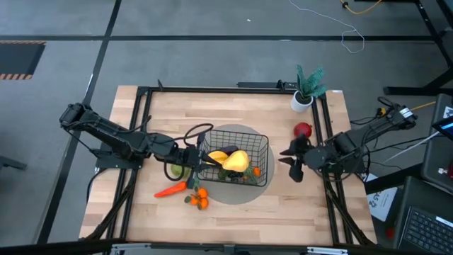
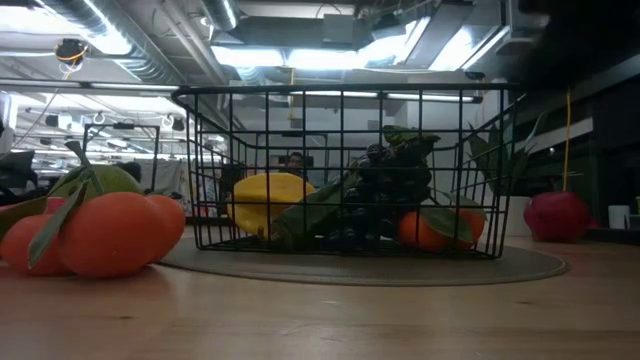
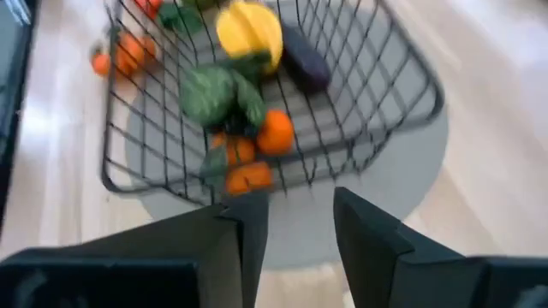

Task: Build produce basket
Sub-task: Put the yellow pear into the black wire basket

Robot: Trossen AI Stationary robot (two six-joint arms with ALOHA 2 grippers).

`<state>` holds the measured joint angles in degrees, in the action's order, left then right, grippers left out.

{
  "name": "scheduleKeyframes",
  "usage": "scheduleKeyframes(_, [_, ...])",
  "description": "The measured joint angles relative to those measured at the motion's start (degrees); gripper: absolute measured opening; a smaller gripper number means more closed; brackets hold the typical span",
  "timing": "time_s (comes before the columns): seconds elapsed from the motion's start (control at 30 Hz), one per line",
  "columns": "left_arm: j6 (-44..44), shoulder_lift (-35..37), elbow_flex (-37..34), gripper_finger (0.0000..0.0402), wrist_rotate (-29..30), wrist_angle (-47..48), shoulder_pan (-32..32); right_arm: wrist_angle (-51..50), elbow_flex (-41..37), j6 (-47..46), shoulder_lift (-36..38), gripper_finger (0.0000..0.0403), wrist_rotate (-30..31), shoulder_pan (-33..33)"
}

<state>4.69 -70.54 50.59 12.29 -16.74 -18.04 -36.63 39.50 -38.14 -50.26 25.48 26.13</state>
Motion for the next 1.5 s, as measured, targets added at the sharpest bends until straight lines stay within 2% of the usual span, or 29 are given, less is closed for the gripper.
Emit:
scheduleKeyframes(0.23, [0.0,0.0,0.0,0.0000,0.0,0.4,0.0,5.5,-6.6,-6.7,-0.3,0.0124,2.7,-1.6])
scheduleKeyframes(0.4, [0.0,0.0,0.0,0.0000,0.0,0.4,0.0,10.5,-8.8,-6.4,-0.7,0.0124,-1.4,-5.8])
scheduleKeyframes(0.7, [0.0,0.0,0.0,0.0000,0.0,0.4,0.1,15.9,-8.8,2.2,-2.3,0.0124,-3.7,-13.3])
scheduleKeyframes(0.97, [0.0,0.0,0.0,0.0000,0.0,0.6,0.1,21.1,-8.8,5.6,-8.7,0.0124,-7.2,-16.0])
scheduleKeyframes(1.17, [0.0,0.0,0.0,0.0000,0.0,0.8,0.1,23.8,-8.8,6.1,-11.8,0.0124,-4.8,-18.4])
scheduleKeyframes(1.3, [0.0,0.0,0.0,0.0000,0.0,0.9,0.1,24.4,-8.8,5.9,-12.0,0.0124,-2.1,-19.5])
scheduleKeyframes(1.5, [0.0,0.0,0.0,0.0000,0.0,1.1,0.1,27.3,-8.8,6.1,-12.0,0.0124,-1.1,-19.6])
